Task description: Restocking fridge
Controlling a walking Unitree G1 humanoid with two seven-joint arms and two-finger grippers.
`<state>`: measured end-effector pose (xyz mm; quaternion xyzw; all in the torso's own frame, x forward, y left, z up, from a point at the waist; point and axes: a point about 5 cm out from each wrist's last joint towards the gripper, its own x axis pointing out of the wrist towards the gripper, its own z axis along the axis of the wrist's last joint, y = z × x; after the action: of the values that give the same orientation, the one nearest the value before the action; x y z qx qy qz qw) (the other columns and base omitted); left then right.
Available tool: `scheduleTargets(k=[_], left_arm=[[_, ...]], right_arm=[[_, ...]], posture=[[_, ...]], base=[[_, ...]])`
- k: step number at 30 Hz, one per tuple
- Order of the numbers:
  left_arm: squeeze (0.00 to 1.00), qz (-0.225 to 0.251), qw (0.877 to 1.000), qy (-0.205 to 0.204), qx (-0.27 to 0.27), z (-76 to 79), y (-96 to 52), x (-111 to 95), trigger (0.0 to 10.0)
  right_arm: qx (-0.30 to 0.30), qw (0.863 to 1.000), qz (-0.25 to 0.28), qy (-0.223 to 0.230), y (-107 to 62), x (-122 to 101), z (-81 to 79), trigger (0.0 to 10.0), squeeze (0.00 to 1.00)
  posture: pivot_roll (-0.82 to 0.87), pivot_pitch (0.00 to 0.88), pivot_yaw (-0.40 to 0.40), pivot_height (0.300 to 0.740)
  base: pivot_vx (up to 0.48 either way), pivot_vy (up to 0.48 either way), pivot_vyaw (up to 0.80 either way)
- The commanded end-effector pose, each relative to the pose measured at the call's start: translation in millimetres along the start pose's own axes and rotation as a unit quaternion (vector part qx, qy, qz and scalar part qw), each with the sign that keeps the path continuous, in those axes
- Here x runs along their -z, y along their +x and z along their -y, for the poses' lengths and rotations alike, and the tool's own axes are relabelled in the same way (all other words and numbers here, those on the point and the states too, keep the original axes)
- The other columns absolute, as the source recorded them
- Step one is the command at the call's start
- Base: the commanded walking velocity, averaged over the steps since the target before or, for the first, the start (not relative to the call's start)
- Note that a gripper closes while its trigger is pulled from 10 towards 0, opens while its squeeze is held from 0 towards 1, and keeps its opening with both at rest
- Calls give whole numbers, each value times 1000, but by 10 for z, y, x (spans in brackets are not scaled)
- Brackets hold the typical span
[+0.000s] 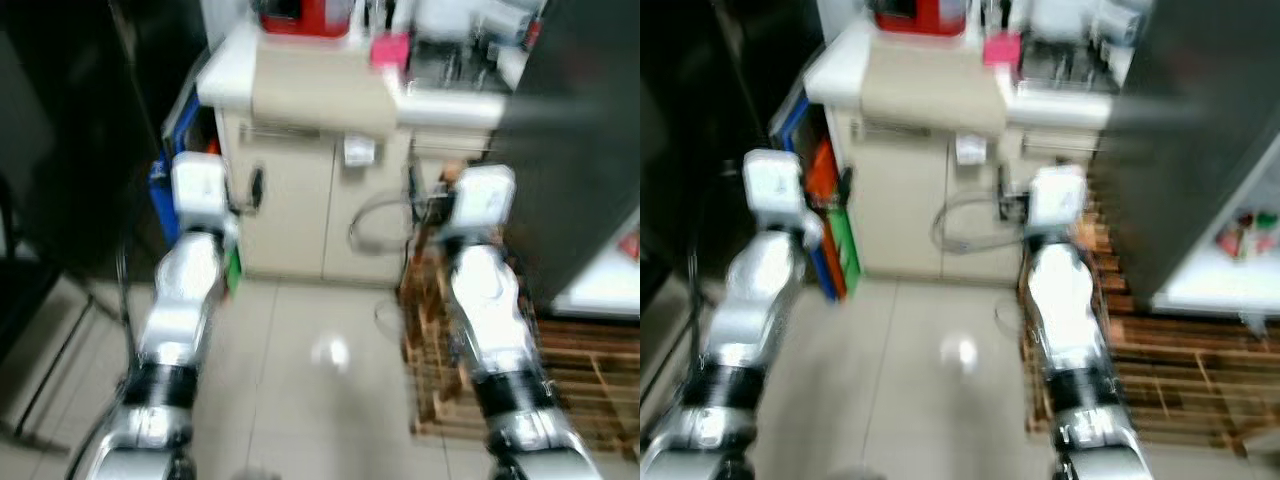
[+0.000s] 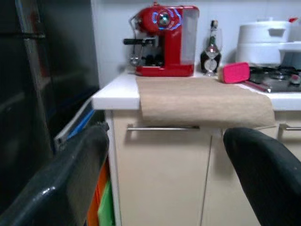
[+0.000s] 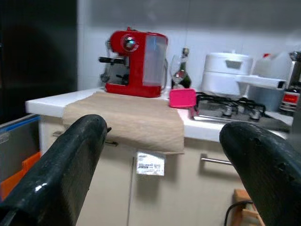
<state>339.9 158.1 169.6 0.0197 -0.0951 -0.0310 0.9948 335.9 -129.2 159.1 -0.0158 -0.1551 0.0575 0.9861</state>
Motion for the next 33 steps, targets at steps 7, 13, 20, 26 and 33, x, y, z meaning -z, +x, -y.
scheduleTargets(k=[7, 13, 20, 26, 33], left_arm=[[0, 23, 999, -11, 31, 164, 98, -108, 10000], [0, 24, 999, -12, 38, 180, 110, -119, 10000], [0, 27, 998, -11, 58, 216, 74, -127, 10000], [0, 27, 998, -11, 63, 216, 66, -119, 10000], [0, 41, 995, 1, 94, 221, 95, -186, 10000]], right_arm=[[24, 1000, -14, 0, -64, 65, 104, 10000, 98], [25, 1000, -12, 0, -64, 55, 108, 10000, 102], [42, 999, -10, -1, -132, 57, 172, 10000, 98], [44, 999, -16, 0, -149, 76, 156, 10000, 98], [47, 999, -17, -2, -177, 69, 170, 10000, 94]], posture=[[-92, 4, 20, 740], [-97, 14, 20, 740], [-97, 35, 23, 740], [-99, 44, 24, 740], [-105, 59, 16, 740]], base=[[480, 0, 0], [480, 0, 0], [480, 0, 0], [480, 0, 0], [480, 0, 0]])
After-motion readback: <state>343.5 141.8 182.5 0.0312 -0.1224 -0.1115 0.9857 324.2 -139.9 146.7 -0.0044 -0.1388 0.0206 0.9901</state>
